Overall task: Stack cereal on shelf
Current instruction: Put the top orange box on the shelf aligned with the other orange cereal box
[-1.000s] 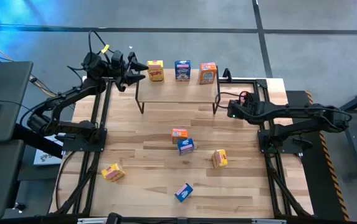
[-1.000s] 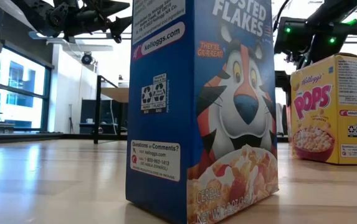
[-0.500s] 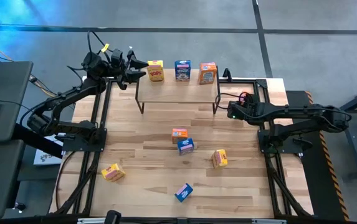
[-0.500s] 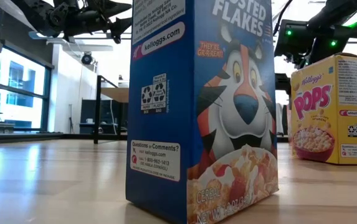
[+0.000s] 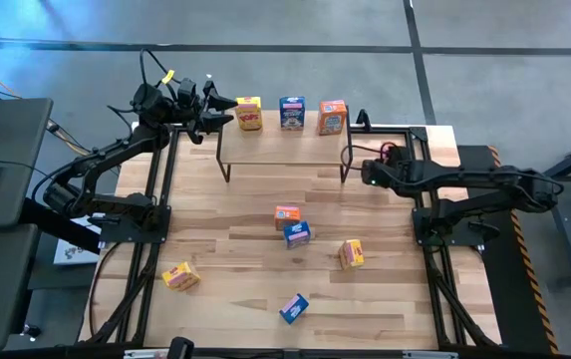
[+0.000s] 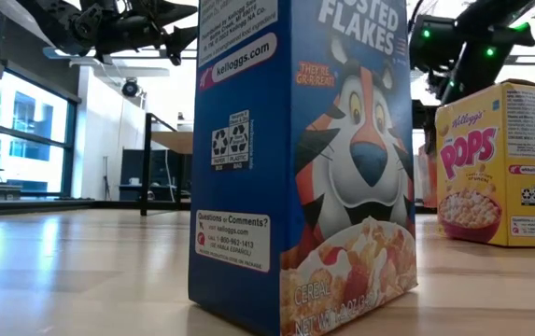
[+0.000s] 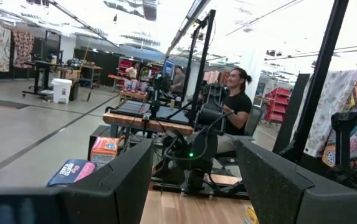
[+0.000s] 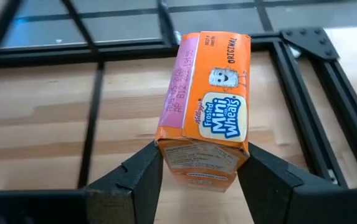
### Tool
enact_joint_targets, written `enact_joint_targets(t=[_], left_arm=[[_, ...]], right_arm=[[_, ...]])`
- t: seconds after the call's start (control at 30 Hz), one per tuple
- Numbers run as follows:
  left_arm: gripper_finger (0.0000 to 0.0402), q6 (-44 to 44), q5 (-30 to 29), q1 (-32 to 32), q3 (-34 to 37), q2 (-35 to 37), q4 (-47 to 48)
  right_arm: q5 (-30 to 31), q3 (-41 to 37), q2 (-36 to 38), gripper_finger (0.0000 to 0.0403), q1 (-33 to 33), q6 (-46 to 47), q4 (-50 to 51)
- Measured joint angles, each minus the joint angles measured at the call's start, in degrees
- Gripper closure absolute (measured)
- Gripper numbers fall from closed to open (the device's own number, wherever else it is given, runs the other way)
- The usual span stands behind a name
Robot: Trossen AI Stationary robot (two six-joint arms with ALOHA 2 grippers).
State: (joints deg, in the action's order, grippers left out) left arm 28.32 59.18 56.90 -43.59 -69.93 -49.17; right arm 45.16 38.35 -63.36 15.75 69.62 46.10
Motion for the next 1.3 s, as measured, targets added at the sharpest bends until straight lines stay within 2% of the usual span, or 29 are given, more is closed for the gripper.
enact_joint_targets(t=[0.17,0.47,0.7,1.03,1.17,1.3], left_arm=[[0.0178,0.0,0.0,0.0,0.0,0.0,0.0],[0.0178,0.0,0.0,0.0,0.0,0.0,0.0],[0.0178,0.1,0.5,-0.6,0.0,0.0,0.0],[0.0178,0.1,0.7,-6.3,0.0,0.0,0.0],[0.0178,0.1,0.7,-8.9,0.0,0.0,0.0],[0.0178,0.1,0.7,-11.1,0.0,0.0,0.0]], right_arm=[[-0.4,4.6,0.0,0.0221,0.0,-4.9,2.8],[2.8,16.1,0.0,0.0221,0.0,-13.4,11.8],[3.5,26.3,0.0,0.0221,0.0,-25.5,12.0],[4.1,37.2,0.0,0.0221,0.0,-38.7,12.0],[2.2,40.3,0.0,0.0221,0.0,-43.9,11.9],[-2.5,42.6,0.0,0.0221,0.0,-50.7,11.0]])
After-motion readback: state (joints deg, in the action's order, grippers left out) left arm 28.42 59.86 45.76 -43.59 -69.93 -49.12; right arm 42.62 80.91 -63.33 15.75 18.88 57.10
